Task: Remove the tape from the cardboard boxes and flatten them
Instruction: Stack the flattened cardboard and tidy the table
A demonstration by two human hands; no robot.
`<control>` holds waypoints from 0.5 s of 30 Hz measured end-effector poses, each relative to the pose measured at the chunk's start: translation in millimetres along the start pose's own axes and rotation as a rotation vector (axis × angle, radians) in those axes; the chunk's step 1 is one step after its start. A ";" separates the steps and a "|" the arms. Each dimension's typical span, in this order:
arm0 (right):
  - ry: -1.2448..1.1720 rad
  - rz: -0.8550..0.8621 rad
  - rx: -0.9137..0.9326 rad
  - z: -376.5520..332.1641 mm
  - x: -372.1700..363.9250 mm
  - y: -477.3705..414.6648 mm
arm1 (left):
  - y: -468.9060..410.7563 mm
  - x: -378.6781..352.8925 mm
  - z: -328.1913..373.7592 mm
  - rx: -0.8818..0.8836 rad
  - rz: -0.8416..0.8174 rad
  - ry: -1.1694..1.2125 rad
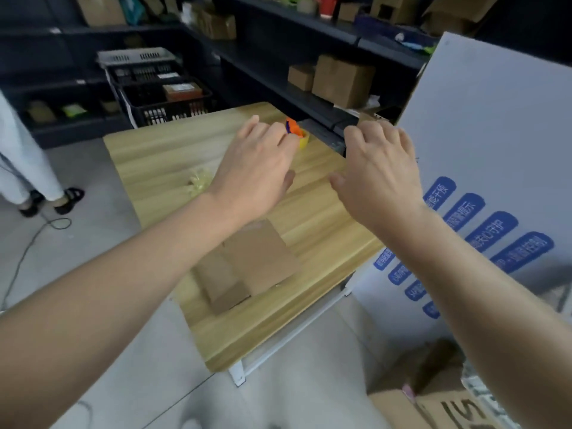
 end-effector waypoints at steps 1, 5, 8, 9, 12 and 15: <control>0.001 0.000 0.006 -10.3 -4.1 -6.3 | 1.7 -4.9 -12.0 0.005 -0.002 0.003; -0.001 -0.043 -0.014 -54.4 -28.2 -26.9 | 7.4 -28.8 -62.2 0.003 -0.009 0.041; -0.019 -0.114 -0.085 -92.8 -52.5 -37.0 | 12.6 -55.4 -104.1 -0.035 -0.066 0.087; -0.035 -0.144 -0.120 -106.5 -61.1 -39.0 | 14.8 -65.6 -118.4 -0.053 -0.102 0.103; -0.089 -0.242 -0.215 -143.5 -92.0 -41.1 | 23.6 -96.5 -154.9 -0.091 -0.193 0.166; -0.192 -0.385 -0.360 -166.9 -130.5 -32.2 | 30.2 -131.3 -173.6 -0.120 -0.323 0.298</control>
Point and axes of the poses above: each hand's wrist, its own y-axis away from the middle knuckle, its own x-axis out of the back of the hand, z = x × y, the point moved 4 cm from there along -y, towards the middle knuckle, and after that the axes turned 5 degrees about y, right-handed, at the moved point
